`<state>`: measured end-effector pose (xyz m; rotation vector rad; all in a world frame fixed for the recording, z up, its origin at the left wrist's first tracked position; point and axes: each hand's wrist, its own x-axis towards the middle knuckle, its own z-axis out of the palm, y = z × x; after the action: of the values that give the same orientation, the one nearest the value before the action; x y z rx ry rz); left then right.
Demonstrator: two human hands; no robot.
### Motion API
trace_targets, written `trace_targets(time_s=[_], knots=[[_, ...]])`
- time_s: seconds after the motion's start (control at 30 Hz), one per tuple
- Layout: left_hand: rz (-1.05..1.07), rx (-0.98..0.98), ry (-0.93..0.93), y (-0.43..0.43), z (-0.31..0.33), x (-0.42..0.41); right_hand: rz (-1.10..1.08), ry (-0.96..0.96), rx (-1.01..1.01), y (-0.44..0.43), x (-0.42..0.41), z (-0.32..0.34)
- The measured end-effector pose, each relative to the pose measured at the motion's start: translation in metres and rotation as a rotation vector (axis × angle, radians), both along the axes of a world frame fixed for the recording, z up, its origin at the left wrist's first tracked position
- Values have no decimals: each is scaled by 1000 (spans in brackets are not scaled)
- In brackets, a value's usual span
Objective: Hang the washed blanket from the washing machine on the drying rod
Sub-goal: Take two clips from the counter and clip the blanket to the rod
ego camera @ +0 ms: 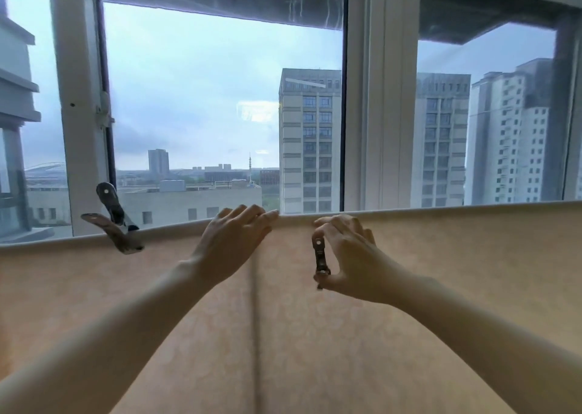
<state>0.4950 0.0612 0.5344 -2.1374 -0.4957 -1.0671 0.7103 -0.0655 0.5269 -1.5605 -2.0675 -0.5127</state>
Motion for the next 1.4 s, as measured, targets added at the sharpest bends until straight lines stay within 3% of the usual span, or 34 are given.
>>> trace_targets(time_s=[0.27,0.57,1.07,1.4], knots=[[-66,143,109,3,0,63,-30,180,-36,-30,70,-1],[-71,260,149,2,-3,126,-129,211,9,-66,149,-12],[-72,284,25,-23,-4,239,-152,294,98,-110,257,-30],[-116,351,1,-6,-7,313,-228,318,135,-93,297,-41]])
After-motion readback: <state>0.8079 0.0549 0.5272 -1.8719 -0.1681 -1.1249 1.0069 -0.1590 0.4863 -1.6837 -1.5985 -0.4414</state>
